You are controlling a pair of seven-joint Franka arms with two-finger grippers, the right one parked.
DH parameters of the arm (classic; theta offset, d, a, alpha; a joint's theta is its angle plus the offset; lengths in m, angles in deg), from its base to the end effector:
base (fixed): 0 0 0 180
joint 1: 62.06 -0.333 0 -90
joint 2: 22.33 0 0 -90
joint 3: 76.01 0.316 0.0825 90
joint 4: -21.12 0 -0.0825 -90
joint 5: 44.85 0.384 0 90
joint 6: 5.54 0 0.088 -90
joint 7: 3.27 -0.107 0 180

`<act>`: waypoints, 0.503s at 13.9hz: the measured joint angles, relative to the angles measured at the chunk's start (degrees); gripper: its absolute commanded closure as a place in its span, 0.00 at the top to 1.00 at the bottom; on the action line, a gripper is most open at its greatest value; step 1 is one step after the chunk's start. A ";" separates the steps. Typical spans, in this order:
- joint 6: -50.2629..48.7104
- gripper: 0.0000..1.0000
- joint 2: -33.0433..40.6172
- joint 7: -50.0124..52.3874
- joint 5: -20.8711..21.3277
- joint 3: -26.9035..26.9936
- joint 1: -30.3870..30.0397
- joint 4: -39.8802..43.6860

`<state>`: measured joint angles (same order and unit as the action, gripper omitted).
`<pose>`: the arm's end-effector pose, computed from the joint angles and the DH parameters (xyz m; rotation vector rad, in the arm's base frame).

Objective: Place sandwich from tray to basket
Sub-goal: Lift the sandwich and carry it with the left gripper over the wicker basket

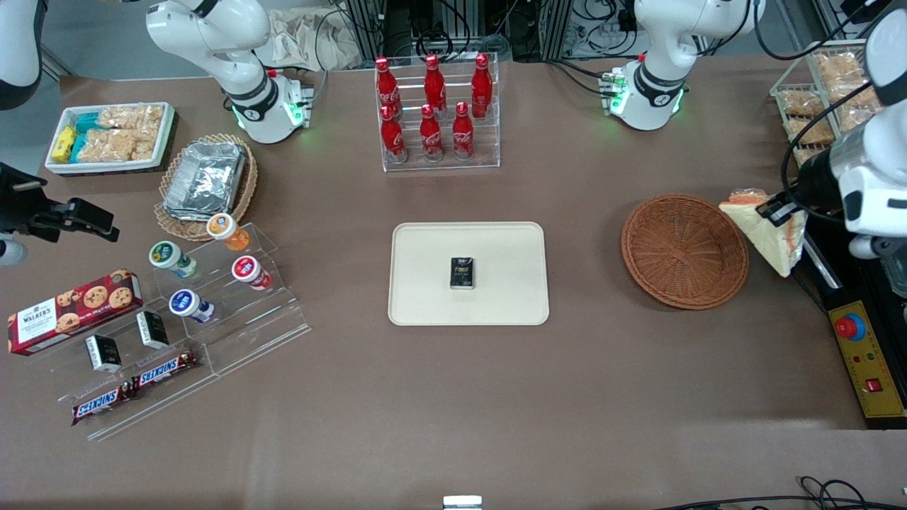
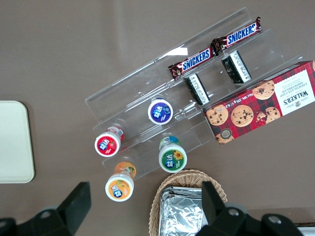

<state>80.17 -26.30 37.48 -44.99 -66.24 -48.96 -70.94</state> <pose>0.5608 -0.0358 0.5637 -2.8939 -0.9812 0.2490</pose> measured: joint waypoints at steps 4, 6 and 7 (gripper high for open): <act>11.80 0.00 2.87 -0.01 0.02 1.49 -0.86 -13.55; 17.28 0.00 5.16 -0.01 0.02 2.37 -0.94 -21.02; 19.85 0.00 6.36 -0.01 0.02 2.67 -0.96 -24.50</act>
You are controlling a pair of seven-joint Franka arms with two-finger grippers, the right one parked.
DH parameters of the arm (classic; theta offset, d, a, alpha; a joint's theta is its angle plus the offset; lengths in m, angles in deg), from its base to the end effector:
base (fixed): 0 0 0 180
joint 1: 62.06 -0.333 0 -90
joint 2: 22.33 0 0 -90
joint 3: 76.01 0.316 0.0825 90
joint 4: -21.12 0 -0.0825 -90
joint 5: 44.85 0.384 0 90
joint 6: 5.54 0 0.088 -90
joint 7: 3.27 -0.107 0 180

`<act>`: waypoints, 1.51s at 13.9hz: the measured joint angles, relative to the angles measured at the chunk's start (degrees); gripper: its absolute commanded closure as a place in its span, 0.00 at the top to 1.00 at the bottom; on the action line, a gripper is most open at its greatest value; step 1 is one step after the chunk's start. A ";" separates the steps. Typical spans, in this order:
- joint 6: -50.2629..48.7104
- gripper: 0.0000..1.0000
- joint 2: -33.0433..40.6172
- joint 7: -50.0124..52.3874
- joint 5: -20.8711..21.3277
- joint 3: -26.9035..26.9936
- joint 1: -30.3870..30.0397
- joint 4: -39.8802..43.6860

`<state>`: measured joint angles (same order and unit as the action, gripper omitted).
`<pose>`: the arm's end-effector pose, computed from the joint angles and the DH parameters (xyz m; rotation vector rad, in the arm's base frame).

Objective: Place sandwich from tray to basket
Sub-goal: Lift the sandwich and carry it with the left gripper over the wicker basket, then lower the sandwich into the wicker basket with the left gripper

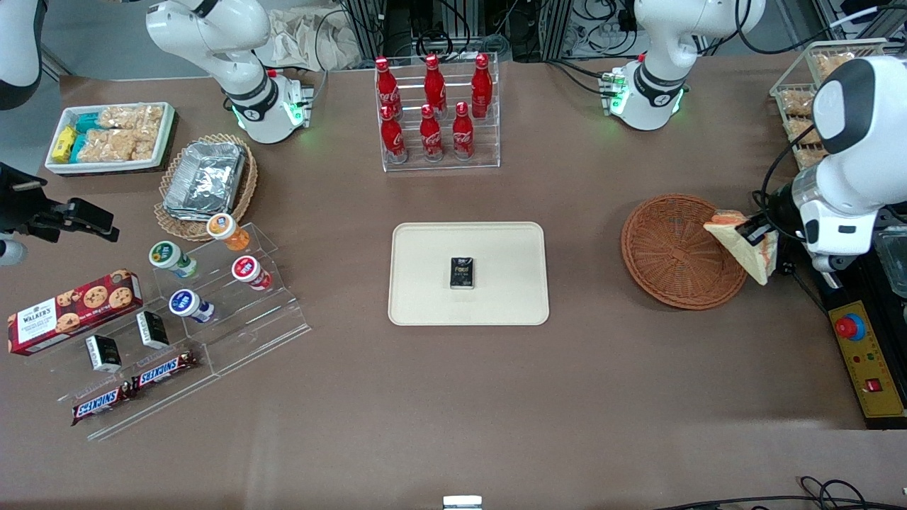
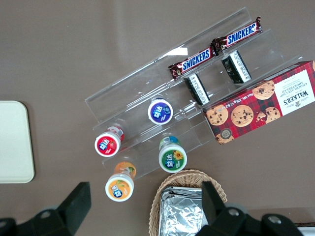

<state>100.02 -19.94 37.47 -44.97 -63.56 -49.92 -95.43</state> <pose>0.5245 0.0036 0.4508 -2.8953 -1.0837 0.2254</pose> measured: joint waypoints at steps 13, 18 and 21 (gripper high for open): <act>19.66 0.00 -3.74 0.03 -2.59 0.01 0.03 -17.07; 27.61 0.00 -5.79 0.03 -4.76 -0.24 0.20 -21.29; 29.25 0.44 -7.44 0.03 -5.20 -0.60 0.30 -21.57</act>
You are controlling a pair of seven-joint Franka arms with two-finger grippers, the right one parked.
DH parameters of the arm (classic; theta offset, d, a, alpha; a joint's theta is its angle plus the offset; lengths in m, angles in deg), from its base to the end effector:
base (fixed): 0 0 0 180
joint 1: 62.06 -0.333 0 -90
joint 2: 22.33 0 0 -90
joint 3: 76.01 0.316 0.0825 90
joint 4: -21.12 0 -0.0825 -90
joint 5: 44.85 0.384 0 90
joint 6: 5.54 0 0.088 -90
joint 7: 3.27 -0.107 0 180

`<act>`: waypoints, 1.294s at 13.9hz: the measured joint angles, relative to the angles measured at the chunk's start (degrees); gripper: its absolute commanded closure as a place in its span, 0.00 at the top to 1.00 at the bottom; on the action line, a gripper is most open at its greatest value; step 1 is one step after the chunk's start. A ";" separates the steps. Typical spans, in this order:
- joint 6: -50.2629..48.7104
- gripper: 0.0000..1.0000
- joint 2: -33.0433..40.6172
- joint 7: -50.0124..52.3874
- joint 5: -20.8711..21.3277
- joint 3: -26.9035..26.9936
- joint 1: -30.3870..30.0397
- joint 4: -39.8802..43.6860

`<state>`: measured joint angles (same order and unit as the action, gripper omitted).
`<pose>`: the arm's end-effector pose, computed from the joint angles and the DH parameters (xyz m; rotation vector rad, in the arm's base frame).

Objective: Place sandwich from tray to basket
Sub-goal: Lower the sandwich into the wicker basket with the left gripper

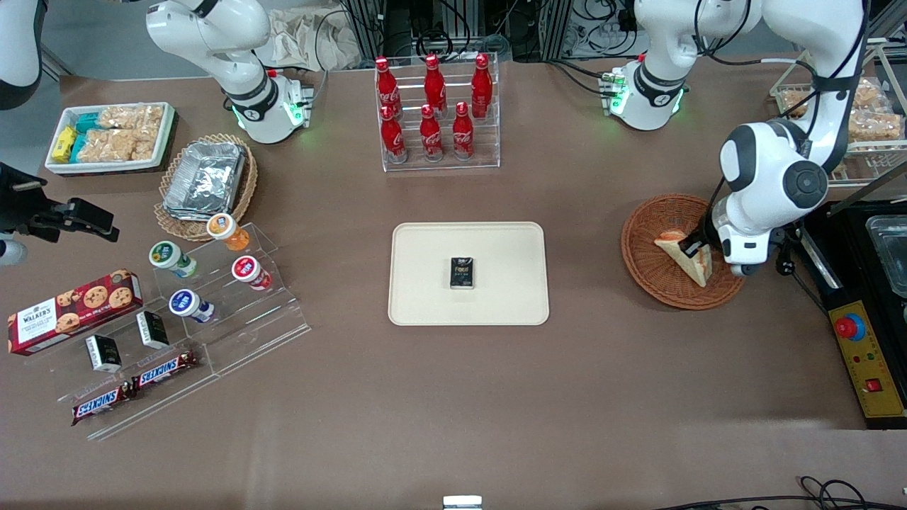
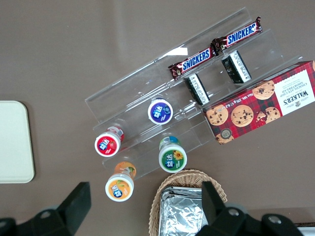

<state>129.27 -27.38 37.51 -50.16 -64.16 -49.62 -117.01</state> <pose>0.4778 -0.0053 0.2648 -2.8925 -1.1755 0.2336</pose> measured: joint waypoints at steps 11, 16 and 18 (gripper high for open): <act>2.57 1.00 -3.25 -0.03 -0.13 -0.34 1.54 0.08; -0.82 1.00 -1.43 -0.81 -0.01 -0.38 3.09 0.40; -3.30 1.00 0.43 -2.95 0.05 -0.17 3.08 0.50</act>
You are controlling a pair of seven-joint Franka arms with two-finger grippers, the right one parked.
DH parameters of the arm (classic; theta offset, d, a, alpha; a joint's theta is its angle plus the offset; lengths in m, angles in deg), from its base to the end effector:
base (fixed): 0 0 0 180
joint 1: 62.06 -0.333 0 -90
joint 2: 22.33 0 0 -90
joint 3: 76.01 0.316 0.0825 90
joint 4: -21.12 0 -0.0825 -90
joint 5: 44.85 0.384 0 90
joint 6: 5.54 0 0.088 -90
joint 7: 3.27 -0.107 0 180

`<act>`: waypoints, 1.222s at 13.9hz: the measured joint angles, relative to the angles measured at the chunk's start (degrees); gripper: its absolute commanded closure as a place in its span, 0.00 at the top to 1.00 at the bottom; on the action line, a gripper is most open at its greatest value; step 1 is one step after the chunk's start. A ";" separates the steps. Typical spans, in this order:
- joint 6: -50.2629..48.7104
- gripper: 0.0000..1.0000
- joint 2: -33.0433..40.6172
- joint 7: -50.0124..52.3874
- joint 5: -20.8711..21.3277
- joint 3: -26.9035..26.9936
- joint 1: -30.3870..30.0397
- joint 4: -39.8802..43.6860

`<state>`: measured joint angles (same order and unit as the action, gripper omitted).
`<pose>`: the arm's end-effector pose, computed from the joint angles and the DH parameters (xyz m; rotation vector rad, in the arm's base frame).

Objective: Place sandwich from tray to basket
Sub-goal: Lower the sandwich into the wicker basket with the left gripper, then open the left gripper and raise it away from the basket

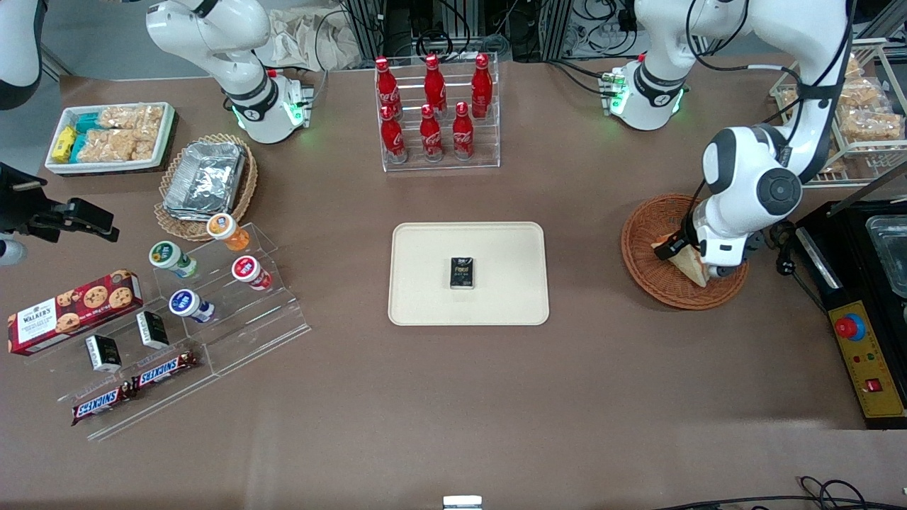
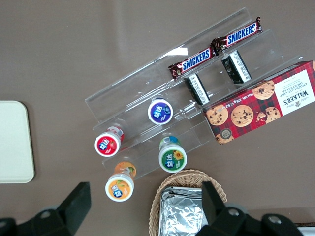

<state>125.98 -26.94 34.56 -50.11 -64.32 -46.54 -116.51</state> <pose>0.4736 -0.0329 0.2676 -2.9372 -1.0086 0.2947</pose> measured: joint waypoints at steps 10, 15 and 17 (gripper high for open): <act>-17.86 1.00 10.16 -8.15 2.83 2.05 -1.28 12.75; -27.82 1.00 10.48 -15.00 0.60 2.07 -1.63 28.17; -33.04 1.00 10.51 -19.59 0.58 1.66 -1.61 34.00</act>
<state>92.94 -16.44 14.97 -49.54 -62.67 -48.15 -82.51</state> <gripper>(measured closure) 0.000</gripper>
